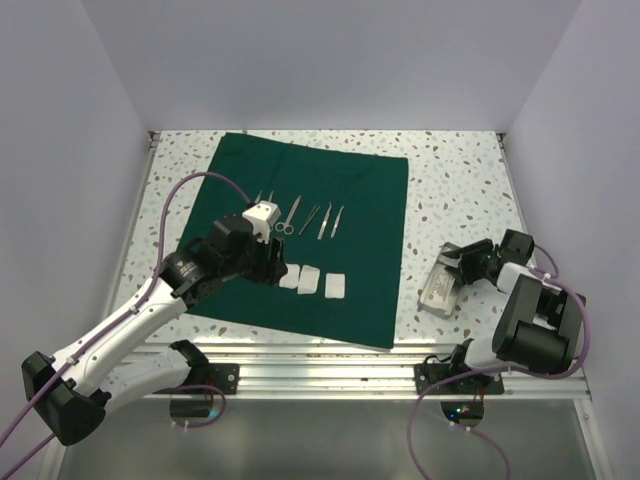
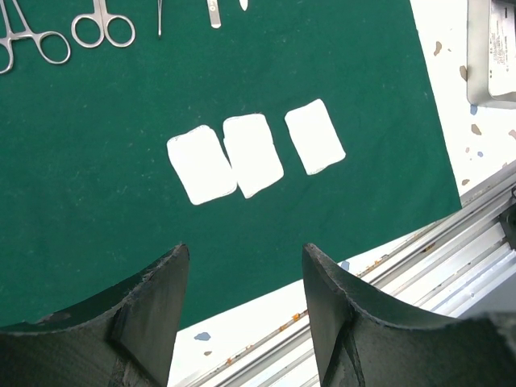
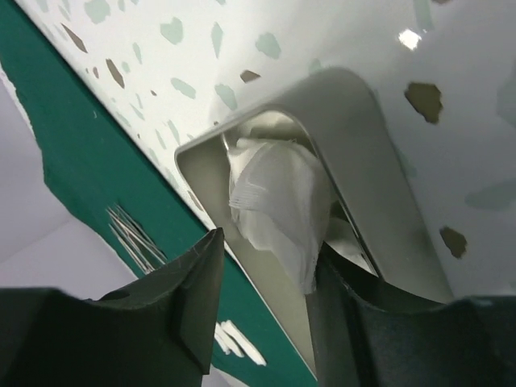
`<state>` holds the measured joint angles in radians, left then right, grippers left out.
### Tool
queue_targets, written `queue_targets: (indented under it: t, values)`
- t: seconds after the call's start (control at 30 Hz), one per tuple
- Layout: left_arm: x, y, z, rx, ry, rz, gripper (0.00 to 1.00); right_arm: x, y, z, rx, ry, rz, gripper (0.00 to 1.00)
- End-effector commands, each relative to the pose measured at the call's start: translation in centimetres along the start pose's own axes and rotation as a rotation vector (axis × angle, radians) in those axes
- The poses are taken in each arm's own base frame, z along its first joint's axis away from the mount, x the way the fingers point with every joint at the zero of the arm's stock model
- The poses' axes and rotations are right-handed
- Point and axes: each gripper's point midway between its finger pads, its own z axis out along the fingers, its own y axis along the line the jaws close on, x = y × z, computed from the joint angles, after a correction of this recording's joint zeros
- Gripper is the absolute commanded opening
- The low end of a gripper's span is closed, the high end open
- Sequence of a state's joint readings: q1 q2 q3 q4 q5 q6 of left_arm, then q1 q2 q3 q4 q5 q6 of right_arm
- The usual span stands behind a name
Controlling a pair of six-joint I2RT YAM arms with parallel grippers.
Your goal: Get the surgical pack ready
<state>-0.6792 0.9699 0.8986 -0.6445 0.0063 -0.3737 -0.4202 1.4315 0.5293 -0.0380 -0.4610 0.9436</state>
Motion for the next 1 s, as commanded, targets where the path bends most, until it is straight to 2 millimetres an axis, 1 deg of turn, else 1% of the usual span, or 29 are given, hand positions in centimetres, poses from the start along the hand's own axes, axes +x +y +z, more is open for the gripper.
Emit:
queue_targets:
  t: [0.0, 0.03, 0.07, 0.1, 0.2, 0.23, 0.27, 0.3, 0.33, 0.37, 0.4, 0.43, 0.47, 0.5, 0.53, 0.57, 0.6, 0.63, 0.67, 0.7, 0.73, 0.77, 0.8, 0.83, 0.9, 0.93, 0.97]
  values:
    - [-0.9, -0.2, 0.3, 0.016, -0.036, 0.000, 0.62, 0.0, -0.5, -1.4, 0.077, -0.011, -0.017, 0.48]
    - [-0.9, -0.2, 0.3, 0.017, -0.034, -0.001, 0.62, -0.1, -0.2, -1.6, 0.085, -0.013, -0.023, 0.49]
    - [-1.0, -0.2, 0.3, 0.019, -0.038, -0.001, 0.62, 0.4, -0.7, -1.8, 0.120, 0.006, -0.014, 0.51]
    - [-0.9, -0.2, 0.3, 0.018, -0.037, 0.001, 0.61, 0.5, -0.6, -1.9, 0.124, 0.009, -0.009, 0.52]
    - [-0.9, -0.1, 0.1, 0.013, -0.040, 0.004, 0.61, 1.4, -0.4, -2.5, 0.155, 0.050, -0.008, 0.56]
    - [-0.9, 0.0, 0.1, 0.010, -0.040, 0.004, 0.62, 1.1, 0.2, -2.9, 0.157, 0.045, -0.017, 0.57]
    - [-0.8, 0.1, 0.0, 0.008, -0.039, 0.004, 0.62, 1.8, -0.3, -3.5, 0.198, 0.071, -0.009, 0.58]
    - [-0.8, 0.1, 0.0, 0.007, -0.041, 0.004, 0.61, 2.0, -0.2, -3.8, 0.211, 0.076, -0.022, 0.58]
    - [-0.7, 0.1, 0.0, 0.005, -0.040, 0.003, 0.62, 1.6, 0.9, -4.4, 0.212, 0.064, -0.043, 0.58]
    - [-0.4, 0.3, 0.1, 0.000, -0.030, 0.004, 0.62, 2.2, 0.4, -5.1, 0.269, 0.076, -0.056, 0.59]
    - [-0.4, 0.3, 0.2, -0.002, -0.026, 0.003, 0.62, 2.0, 0.7, -5.6, 0.281, 0.071, -0.084, 0.60]
    - [-0.3, 0.4, 0.4, -0.005, -0.017, 0.002, 0.62, 1.3, 2.3, -6.3, 0.265, 0.046, -0.110, 0.60]
    - [-0.2, 0.4, 0.5, -0.004, -0.014, 0.002, 0.63, 1.3, 2.3, -6.9, 0.296, 0.047, -0.128, 0.61]
    - [-0.1, 0.4, 0.7, -0.004, -0.008, 0.002, 0.64, 1.2, 2.8, -7.2, 0.298, 0.048, -0.170, 0.61]
    - [0.0, 0.5, 1.1, -0.008, 0.006, 0.000, 0.64, 0.8, 4.4, -7.7, 0.286, 0.044, -0.208, 0.59]
    - [0.1, 0.5, 1.2, -0.008, 0.016, -0.001, 0.64, 1.3, 4.7, -7.1, 0.309, 0.080, -0.266, 0.59]
    - [0.2, 0.6, 1.5, -0.009, 0.028, -0.003, 0.65, 1.6, 5.5, -6.9, 0.312, 0.099, -0.304, 0.59]
    - [0.5, 0.6, 2.2, -0.010, 0.058, -0.007, 0.65, 1.7, 7.7, -7.0, 0.279, 0.095, -0.359, 0.58]
    - [0.7, 0.7, 2.6, -0.011, 0.081, -0.006, 0.65, 3.6, 9.1, -6.4, 0.256, 0.128, -0.444, 0.58]
    - [1.2, 0.6, 3.0, -0.001, 0.112, -0.007, 0.66, 4.7, 10.1, -5.7, 0.243, 0.156, -0.487, 0.58]
    - [1.9, 0.9, 4.0, -0.012, 0.161, -0.010, 0.67, 5.7, 12.1, -5.6, 0.194, 0.166, -0.536, 0.58]
    - [2.2, 0.8, 4.3, -0.011, 0.182, -0.009, 0.68, 8.5, 13.3, -5.1, 0.155, 0.222, -0.607, 0.58]
    - [2.4, 0.8, 4.6, -0.008, 0.198, -0.017, 0.68, 10.0, 13.8, -4.5, 0.139, 0.273, -0.628, 0.58]
    - [2.9, 1.1, 5.3, -0.019, 0.229, -0.039, 0.68, 12.0, 14.7, -4.5, 0.113, 0.312, -0.678, 0.58]
    - [3.1, 1.1, 5.8, -0.003, 0.248, -0.075, 0.67, 13.7, 14.8, -4.5, 0.109, 0.346, -0.739, 0.58]
    - [3.4, 1.5, 6.3, -0.014, 0.265, -0.098, 0.66, 14.6, 14.7, -4.6, 0.098, 0.372, -0.761, 0.58]
    - [3.2, 1.6, 6.5, -0.019, 0.264, -0.121, 0.66, 15.6, 14.7, -4.6, 0.073, 0.395, -0.795, 0.58]
